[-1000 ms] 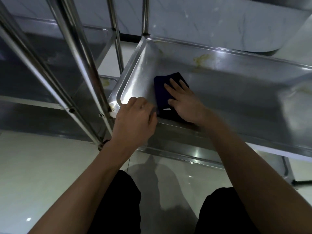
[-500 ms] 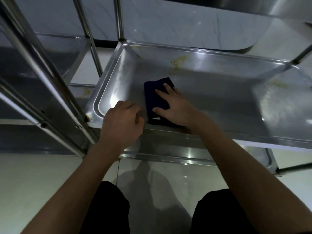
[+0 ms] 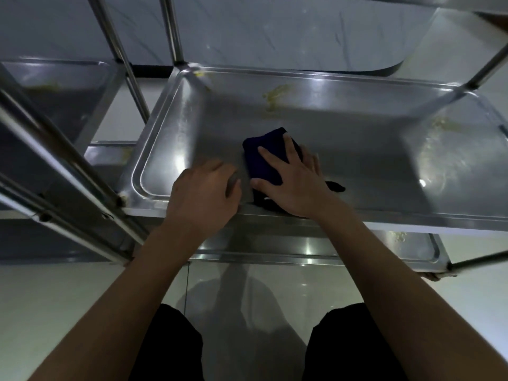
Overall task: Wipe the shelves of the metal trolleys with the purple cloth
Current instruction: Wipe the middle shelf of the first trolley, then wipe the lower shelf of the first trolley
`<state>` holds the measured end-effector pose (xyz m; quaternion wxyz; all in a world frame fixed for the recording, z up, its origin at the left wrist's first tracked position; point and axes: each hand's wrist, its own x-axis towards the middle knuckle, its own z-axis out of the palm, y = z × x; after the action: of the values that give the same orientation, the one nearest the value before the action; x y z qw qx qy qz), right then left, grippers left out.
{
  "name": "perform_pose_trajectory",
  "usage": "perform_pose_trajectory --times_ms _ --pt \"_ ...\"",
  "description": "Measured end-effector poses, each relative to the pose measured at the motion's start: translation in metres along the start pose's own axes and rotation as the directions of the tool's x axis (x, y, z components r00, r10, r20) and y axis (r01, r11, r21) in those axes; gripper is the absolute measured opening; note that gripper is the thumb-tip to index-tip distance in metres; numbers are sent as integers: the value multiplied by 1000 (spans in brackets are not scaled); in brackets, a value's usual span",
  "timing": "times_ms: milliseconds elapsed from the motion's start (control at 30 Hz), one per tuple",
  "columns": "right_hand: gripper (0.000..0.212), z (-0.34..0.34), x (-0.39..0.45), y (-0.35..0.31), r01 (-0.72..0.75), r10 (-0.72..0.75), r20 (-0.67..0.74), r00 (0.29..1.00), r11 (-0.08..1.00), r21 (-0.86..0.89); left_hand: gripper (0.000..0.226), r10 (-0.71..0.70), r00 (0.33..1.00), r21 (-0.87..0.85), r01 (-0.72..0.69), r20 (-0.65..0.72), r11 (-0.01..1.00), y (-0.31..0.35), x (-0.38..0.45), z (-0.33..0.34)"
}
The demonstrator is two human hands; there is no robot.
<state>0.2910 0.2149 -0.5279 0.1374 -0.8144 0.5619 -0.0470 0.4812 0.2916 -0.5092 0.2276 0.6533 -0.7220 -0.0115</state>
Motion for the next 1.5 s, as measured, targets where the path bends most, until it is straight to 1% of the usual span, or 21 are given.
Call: perform_pose_trajectory --times_ms 100,200,300,400,467,567,667,767,833,900,967,1000,1100,1233,1267,1367,1433,1500 --pt "70 -4 -1 7 -14 13 20 1000 1000 6 19 19 1000 8 -19 -5 1000 1 4 1" --pt "61 -13 -4 20 -29 29 -13 999 999 14 17 43 999 4 -43 0 999 5 8 4" --pt "57 -21 -11 40 -113 111 -107 988 994 -11 19 55 998 -8 -55 21 998 12 15 10" --pt "55 -30 -19 71 -207 205 -175 963 978 7 27 85 995 -25 -84 57 996 26 27 21" --pt "54 -37 -25 94 -265 265 -214 940 964 27 28 120 991 -13 -120 55 993 40 38 28" --pt "53 -42 -30 116 -316 316 -284 905 948 48 28 185 981 1 -185 65 983 67 59 39" --pt "51 -44 -33 115 -321 327 -304 895 944 72 27 209 972 -26 -207 107 978 92 75 45" --pt "49 -54 -45 105 -347 365 -279 888 931 110 22 179 969 -70 -169 169 983 114 78 42" --pt "48 -65 -60 98 -369 402 -269 875 914 168 29 172 953 -107 -150 249 983 126 74 38" --pt "48 -82 -78 90 -397 438 -276 855 897 194 40 169 918 -138 -127 360 982 135 73 32" --pt "48 -99 -102 79 -436 474 -266 839 879 193 46 158 857 -110 -119 490 987 147 69 17" --pt "48 -109 -117 73 -448 488 -256 834 871 201 49 160 831 -104 -123 533 987 154 64 6" --pt "47 -141 -170 53 -517 563 -227 795 824 234 50 174 769 -115 -132 615 985 185 46 -42" --pt "49 -192 -257 20 -648 686 -133 716 723 240 47 263 646 -182 -191 716 965 233 23 -115" --pt "48 -206 -278 12 -673 712 -117 692 696 251 46 294 629 -193 -226 719 955 244 18 -134" --pt "48 -253 -330 -8 -720 765 -96 636 634 281 44 375 615 -222 -314 693 923 270 7 -192" --pt "48 -282 -359 -19 -746 790 -77 608 602 284 47 412 597 -244 -344 689 907 284 2 -226" --pt "48 -307 -388 -30 -759 801 -63 595 586 284 49 430 592 -260 -354 682 898 297 -1 -254"
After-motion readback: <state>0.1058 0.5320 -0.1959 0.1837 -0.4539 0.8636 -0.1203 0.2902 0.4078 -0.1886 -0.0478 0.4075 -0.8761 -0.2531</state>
